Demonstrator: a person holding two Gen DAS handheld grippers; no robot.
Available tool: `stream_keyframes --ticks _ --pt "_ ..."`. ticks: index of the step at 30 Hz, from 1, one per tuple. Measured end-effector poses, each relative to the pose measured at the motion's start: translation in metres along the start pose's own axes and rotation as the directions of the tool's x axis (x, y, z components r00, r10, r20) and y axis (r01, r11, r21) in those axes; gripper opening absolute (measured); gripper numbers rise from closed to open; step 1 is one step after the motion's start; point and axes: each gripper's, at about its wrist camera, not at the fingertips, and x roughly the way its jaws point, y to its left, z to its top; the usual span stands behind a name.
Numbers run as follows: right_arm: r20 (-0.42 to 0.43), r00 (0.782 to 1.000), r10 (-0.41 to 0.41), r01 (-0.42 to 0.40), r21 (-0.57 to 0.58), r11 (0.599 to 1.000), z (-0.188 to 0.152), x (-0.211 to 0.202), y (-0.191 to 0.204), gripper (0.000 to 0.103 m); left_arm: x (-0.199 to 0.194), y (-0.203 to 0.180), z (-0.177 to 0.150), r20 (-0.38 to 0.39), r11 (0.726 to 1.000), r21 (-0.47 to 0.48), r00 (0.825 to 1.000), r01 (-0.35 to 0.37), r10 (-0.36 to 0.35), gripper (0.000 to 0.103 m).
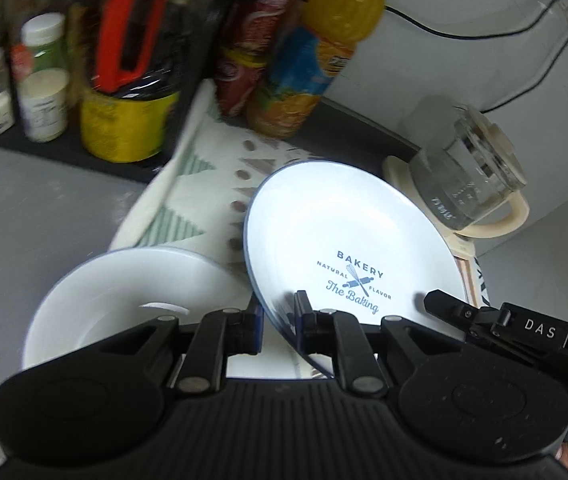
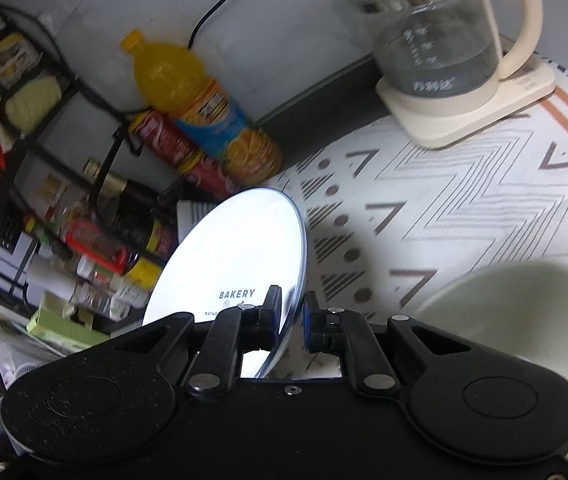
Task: Organize plates and bowls
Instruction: 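Lift the 'BAKERY' plate and lower it onto the 'Sweet' plate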
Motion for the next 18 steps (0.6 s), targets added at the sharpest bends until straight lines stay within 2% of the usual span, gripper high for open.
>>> stream_keyframes --ticks 8,18 --pt "-0.047 0.999 0.004 -0.007 -0.055 0.998 -0.027 0.009 0.023 0.011 -0.021 0.035 -0.02 0.011 0.999 -0.036 0.999 -0.035 0.036 0.013" --pt "-0.12 0.992 -0.049 0.035 -0.12 0.992 -0.066 0.023 0.039 0.012 -0.028 0.072 -0.049 -0.018 0.994 -0.081 0.998 -0.069 0.068 0.013"
